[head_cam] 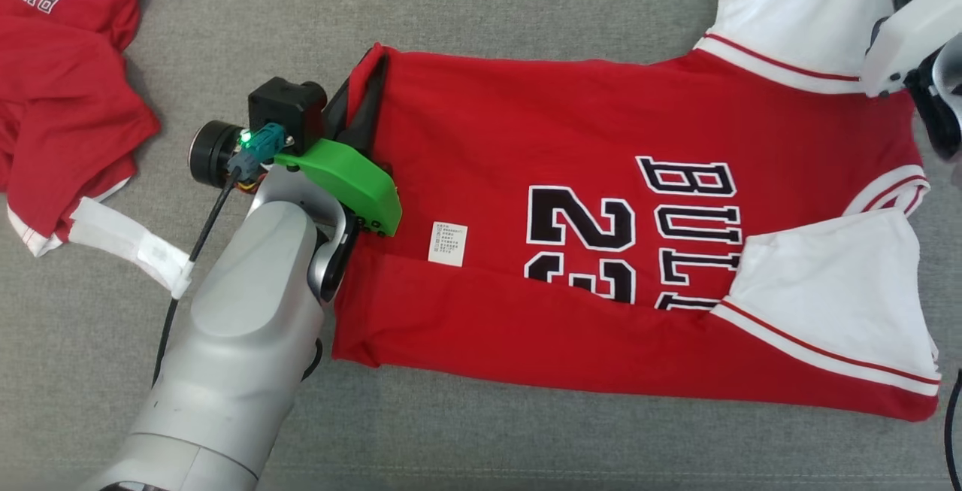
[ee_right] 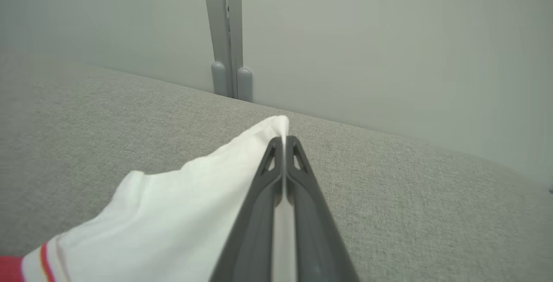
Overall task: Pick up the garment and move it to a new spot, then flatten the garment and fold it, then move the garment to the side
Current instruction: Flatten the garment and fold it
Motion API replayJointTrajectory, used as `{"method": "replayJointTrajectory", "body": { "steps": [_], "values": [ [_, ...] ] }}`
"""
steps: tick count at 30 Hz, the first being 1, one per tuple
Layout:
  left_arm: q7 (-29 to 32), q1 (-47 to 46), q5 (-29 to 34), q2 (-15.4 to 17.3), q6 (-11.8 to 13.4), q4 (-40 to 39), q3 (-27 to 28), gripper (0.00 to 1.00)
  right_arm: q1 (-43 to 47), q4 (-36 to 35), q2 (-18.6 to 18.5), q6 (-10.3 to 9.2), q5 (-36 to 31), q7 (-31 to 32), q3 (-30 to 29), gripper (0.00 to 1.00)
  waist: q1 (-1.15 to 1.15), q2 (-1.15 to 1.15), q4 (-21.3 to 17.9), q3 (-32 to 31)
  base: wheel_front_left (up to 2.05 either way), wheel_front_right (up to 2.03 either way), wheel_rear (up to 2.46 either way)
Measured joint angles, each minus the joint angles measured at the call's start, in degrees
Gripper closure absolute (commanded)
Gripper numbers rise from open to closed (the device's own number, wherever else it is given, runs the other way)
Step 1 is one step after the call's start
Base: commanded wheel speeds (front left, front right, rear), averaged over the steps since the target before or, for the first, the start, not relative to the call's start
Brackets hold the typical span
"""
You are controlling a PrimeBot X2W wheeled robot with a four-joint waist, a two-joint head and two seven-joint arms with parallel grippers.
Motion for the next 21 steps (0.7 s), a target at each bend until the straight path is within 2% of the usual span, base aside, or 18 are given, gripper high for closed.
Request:
{"method": "replayJointTrajectory", "body": {
  "steps": [4,12,21],
  "values": [
    [0.00,1.33,0.48,0.60,-0.11,-0.19,1.46,1.00,4.75,-6.02,-0.99,-0.01,0.71,-0.52,-0.33,1.00,0.00,0.00,-1.64,-1.59,0.00,0.00,0.00],
    [0.00,4.65,2.01,1.36,-0.34,-2.59,4.17,1.00,20.34,-25.05,-2.77,-0.01,-0.54,-0.75,-9.36,1.00,0.00,0.00,-4.47,-3.52,0.00,0.00,0.00],
    [0.00,8.22,3.04,2.00,-0.63,-4.24,7.02,1.00,39.82,-40.06,-0.35,-0.01,-3.69,-0.76,-20.06,1.00,0.00,0.00,-5.30,-5.24,0.00,0.00,0.00]
  ]
}}
